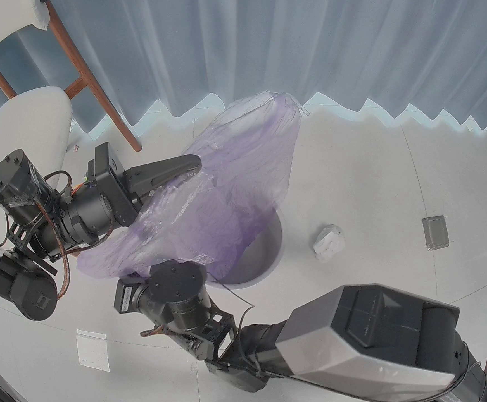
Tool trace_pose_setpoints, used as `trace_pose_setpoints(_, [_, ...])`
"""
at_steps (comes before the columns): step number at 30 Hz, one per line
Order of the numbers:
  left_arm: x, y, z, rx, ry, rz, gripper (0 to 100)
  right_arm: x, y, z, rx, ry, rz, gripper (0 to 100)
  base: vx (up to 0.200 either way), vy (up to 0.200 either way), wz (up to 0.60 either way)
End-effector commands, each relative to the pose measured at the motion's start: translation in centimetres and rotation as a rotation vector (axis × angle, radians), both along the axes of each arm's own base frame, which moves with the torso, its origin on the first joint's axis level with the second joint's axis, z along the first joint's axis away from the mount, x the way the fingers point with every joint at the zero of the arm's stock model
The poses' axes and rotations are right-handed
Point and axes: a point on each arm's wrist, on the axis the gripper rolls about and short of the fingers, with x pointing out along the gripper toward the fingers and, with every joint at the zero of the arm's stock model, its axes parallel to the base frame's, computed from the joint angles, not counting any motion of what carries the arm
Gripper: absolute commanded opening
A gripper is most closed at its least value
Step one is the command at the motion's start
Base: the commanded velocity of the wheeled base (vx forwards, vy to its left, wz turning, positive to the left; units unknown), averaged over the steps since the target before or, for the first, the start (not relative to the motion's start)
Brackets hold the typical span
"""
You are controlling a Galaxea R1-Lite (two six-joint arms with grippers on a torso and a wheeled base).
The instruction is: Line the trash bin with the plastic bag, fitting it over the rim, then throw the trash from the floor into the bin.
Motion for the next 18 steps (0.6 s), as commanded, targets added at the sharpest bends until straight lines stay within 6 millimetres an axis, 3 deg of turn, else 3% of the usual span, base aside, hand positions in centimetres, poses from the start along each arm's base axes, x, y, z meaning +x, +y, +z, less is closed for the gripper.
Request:
trace_pose_setpoints(1, [0.0,0.0,0.0,0.001,0.002,-0.001,0,2.6,-1.5,0.1,-0.004,-0.031,-0.059,0,0.000,0.000,0.00])
trace_pose_setpoints(6, [-0.1,0.0,-0.1,0.002,0.005,-0.001,0,5.4,-3.1,0.6,0.010,-0.041,-0.122,0,0.000,0.000,0.00])
trace_pose_setpoints(18, [-0.1,0.0,-0.2,0.003,0.006,-0.002,0,9.3,-5.7,2.2,0.051,-0.069,-0.207,0,0.000,0.000,0.00])
